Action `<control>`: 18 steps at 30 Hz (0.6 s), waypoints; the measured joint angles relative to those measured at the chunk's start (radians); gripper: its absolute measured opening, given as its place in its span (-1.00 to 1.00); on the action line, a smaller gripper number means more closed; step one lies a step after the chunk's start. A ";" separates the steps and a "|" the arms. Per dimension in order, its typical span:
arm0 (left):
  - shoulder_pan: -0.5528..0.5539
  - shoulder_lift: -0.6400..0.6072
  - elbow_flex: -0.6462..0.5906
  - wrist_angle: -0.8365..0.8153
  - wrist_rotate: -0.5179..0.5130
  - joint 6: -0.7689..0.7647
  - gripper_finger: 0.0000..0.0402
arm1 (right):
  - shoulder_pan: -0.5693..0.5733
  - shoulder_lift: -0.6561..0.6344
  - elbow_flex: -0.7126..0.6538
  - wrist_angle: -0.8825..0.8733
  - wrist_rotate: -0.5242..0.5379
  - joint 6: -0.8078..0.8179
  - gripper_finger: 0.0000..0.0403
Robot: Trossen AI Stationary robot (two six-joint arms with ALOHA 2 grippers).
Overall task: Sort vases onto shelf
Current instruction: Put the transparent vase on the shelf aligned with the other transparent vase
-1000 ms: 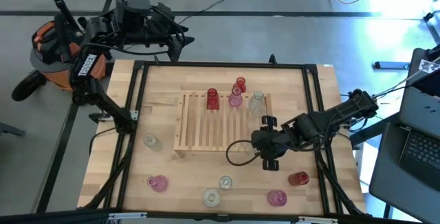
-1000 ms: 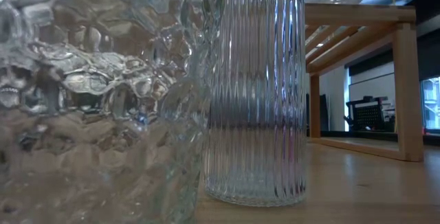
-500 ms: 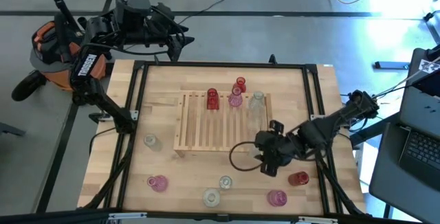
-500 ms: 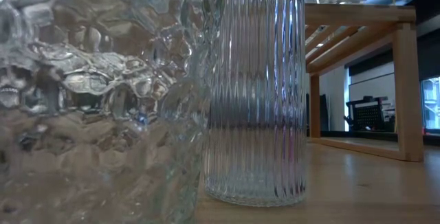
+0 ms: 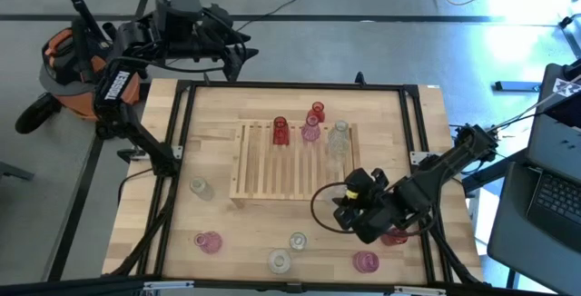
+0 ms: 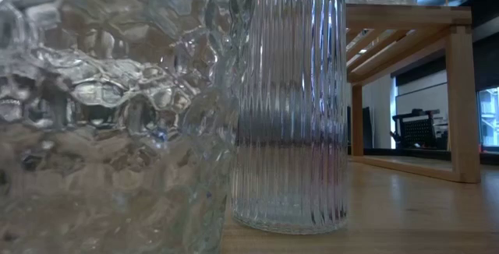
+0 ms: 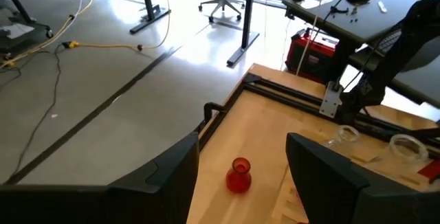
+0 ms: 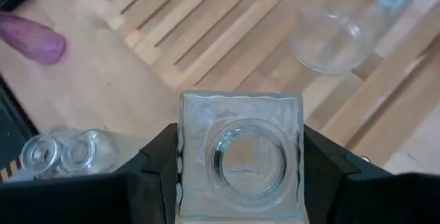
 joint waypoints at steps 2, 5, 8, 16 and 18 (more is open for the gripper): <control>0.000 0.003 0.000 -0.002 0.000 0.006 0.05 | -0.005 0.003 0.002 -0.021 -0.001 0.003 -0.09; 0.000 0.006 0.000 -0.001 0.000 0.008 0.05 | -0.024 0.005 0.001 -0.061 0.008 0.013 -0.09; 0.000 0.010 0.000 -0.002 0.001 0.012 0.05 | -0.047 0.006 0.001 -0.077 0.007 0.015 -0.09; 0.000 0.019 0.000 -0.002 0.018 0.014 0.05 | -0.064 0.006 0.001 -0.083 -0.003 -0.003 -0.09; 0.000 0.019 0.000 -0.002 0.020 0.012 0.05 | -0.064 0.006 0.001 -0.084 -0.005 -0.003 -0.09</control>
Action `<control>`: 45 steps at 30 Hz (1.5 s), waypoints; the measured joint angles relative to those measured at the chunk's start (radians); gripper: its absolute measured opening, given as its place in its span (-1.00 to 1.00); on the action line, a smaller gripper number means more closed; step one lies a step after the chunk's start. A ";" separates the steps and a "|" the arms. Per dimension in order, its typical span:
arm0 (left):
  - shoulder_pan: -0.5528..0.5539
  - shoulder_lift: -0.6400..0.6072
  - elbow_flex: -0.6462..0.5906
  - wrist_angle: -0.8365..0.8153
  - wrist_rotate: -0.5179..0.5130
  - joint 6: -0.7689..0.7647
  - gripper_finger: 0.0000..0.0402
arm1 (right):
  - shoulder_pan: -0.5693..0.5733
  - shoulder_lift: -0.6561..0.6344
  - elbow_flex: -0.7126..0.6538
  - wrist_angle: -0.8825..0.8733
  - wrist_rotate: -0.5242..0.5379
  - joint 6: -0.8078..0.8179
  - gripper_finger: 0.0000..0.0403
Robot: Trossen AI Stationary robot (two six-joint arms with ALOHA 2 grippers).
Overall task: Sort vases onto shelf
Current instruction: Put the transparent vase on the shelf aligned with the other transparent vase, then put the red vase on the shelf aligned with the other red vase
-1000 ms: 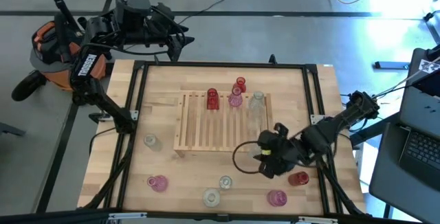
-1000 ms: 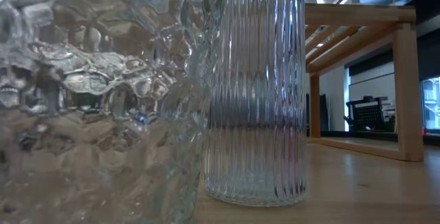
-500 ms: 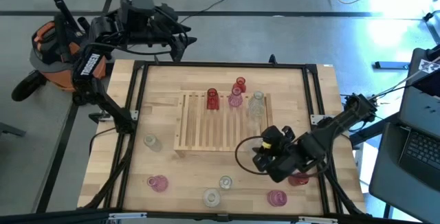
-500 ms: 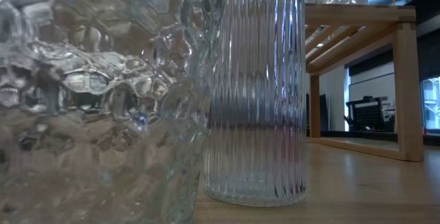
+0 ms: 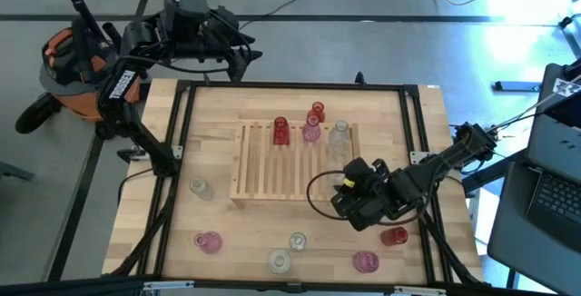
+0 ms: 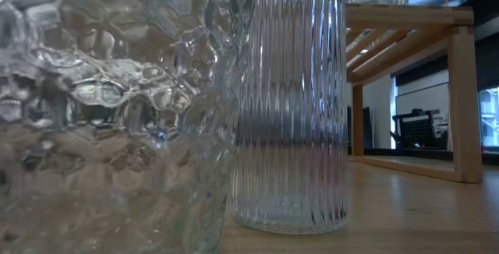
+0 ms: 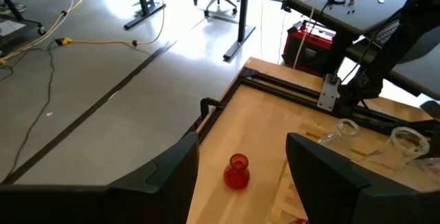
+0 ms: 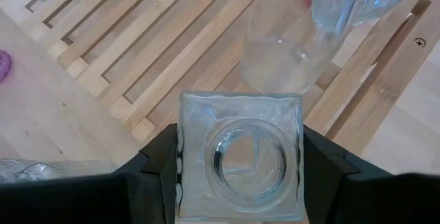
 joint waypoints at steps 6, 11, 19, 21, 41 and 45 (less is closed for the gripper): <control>0.000 0.000 0.000 0.002 0.002 -0.001 0.05 | -0.002 0.001 -0.005 -0.014 -0.058 0.001 0.35; 0.000 0.000 0.000 0.008 0.003 -0.028 0.05 | 0.002 0.003 -0.005 -0.020 -0.072 0.000 0.81; -0.027 0.000 0.000 0.008 0.003 -0.029 0.05 | 0.002 0.002 -0.004 -0.016 -0.059 -0.011 0.85; -0.035 0.000 0.000 0.009 0.003 -0.029 0.05 | 0.002 0.001 -0.004 -0.016 -0.065 -0.024 0.81; -0.052 0.000 0.000 0.009 0.002 -0.026 0.05 | 0.003 -0.100 -0.003 -0.156 -0.429 -0.345 0.62; -0.052 0.000 0.000 0.009 0.002 -0.026 0.05 | 0.013 -0.105 -0.003 -0.205 -0.498 -0.397 0.62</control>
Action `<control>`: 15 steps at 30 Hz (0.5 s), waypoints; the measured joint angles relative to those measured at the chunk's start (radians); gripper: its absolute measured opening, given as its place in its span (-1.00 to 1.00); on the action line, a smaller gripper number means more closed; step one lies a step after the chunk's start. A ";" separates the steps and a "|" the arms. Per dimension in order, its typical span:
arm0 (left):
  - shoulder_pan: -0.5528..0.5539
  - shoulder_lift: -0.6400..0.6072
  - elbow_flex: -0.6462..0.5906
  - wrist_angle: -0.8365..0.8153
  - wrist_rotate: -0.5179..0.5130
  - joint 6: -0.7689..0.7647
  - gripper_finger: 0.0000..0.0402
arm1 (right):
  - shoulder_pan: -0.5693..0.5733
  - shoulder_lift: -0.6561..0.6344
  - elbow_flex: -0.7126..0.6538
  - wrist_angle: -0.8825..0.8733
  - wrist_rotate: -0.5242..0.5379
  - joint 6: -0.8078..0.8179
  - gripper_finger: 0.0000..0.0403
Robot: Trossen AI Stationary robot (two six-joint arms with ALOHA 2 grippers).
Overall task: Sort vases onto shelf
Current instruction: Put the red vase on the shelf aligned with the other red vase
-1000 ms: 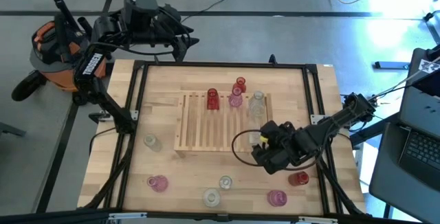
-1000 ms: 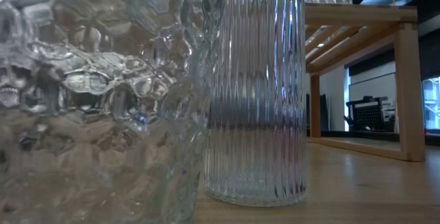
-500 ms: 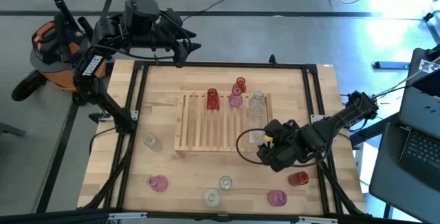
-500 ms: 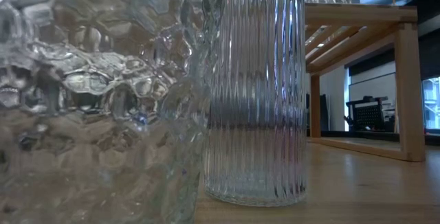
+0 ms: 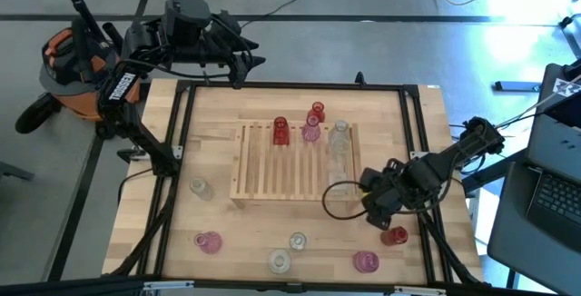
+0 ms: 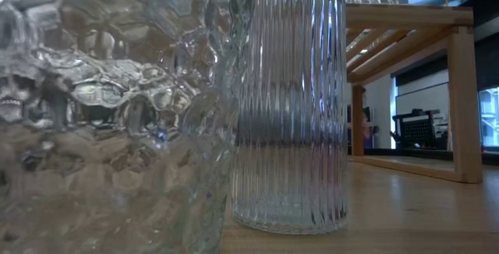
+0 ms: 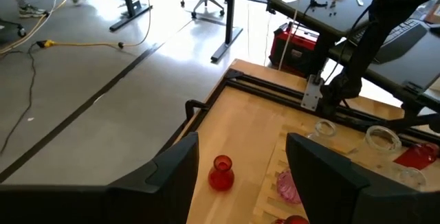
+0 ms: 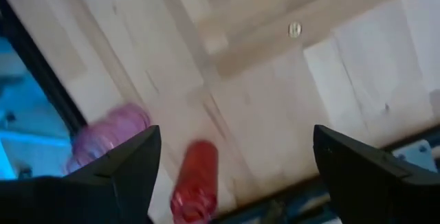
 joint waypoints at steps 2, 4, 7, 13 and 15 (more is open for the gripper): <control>0.000 0.000 0.000 0.000 0.000 0.000 0.05 | 0.026 0.000 0.000 -0.011 -0.004 -0.017 0.62; 0.000 0.000 0.000 0.000 0.000 0.000 0.05 | 0.068 -0.001 -0.012 -0.004 -0.003 -0.016 0.62; 0.000 0.000 0.000 0.000 0.000 -0.001 0.05 | 0.134 0.000 -0.030 0.006 -0.006 0.020 0.62; 0.000 0.000 0.000 0.000 -0.001 -0.002 0.05 | 0.304 0.000 -0.033 0.020 0.053 0.239 0.62; 0.000 0.002 0.000 0.002 -0.010 -0.002 0.05 | 0.366 0.000 -0.034 0.021 0.068 0.327 0.62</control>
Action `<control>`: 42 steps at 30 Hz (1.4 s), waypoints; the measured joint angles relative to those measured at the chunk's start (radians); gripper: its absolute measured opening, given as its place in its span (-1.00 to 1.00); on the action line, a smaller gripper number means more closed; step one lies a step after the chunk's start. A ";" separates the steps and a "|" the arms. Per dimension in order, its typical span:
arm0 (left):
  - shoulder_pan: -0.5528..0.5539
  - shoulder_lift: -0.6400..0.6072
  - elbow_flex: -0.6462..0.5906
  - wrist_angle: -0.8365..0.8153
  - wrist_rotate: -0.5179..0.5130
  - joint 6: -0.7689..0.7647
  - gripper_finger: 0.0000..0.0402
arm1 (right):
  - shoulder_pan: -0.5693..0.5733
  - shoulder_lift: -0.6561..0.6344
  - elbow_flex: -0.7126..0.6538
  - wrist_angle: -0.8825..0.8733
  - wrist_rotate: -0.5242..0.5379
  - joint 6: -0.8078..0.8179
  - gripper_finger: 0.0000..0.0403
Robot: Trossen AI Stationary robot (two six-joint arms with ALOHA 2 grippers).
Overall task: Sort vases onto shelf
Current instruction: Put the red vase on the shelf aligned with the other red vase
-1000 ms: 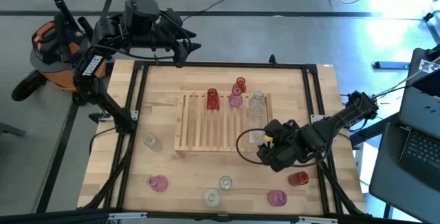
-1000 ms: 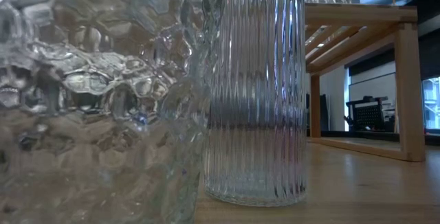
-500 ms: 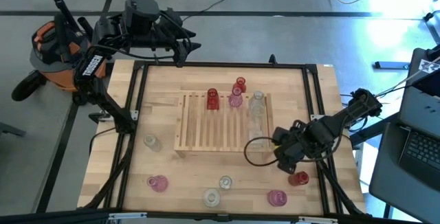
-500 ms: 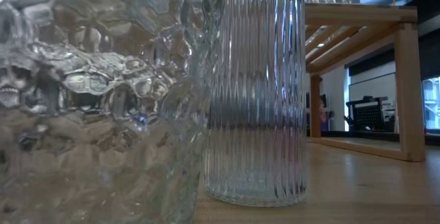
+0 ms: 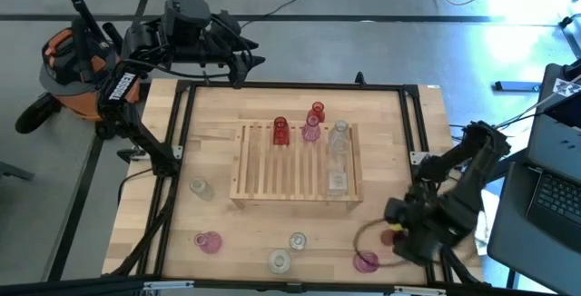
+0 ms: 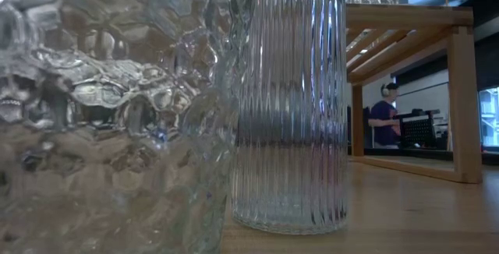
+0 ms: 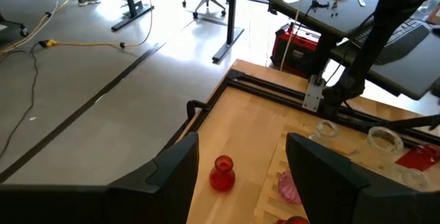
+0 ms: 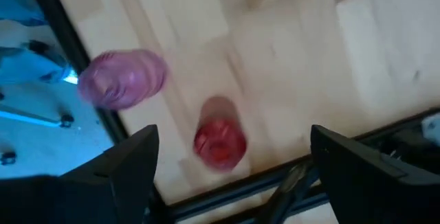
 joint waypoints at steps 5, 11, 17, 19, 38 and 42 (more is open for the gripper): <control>0.000 0.014 0.001 0.007 -0.008 -0.001 0.05 | 0.146 0.000 0.000 0.027 0.083 0.201 0.62; -0.005 0.026 0.001 0.017 -0.005 -0.001 0.05 | 0.221 0.000 -0.046 0.045 0.125 0.306 0.62; -0.006 0.026 0.001 0.014 0.001 0.000 0.05 | 0.218 -0.003 -0.233 0.249 0.123 0.305 0.62; -0.006 0.026 0.001 0.013 0.000 0.000 0.05 | 0.219 -0.004 -0.289 0.324 0.113 0.306 0.62; -0.006 0.026 0.000 0.029 -0.009 -0.009 0.05 | 0.218 -0.096 -0.377 0.283 0.095 0.309 0.23; -0.006 0.026 0.000 0.029 -0.010 -0.023 0.05 | 0.218 -0.096 -0.377 0.281 0.097 0.306 0.20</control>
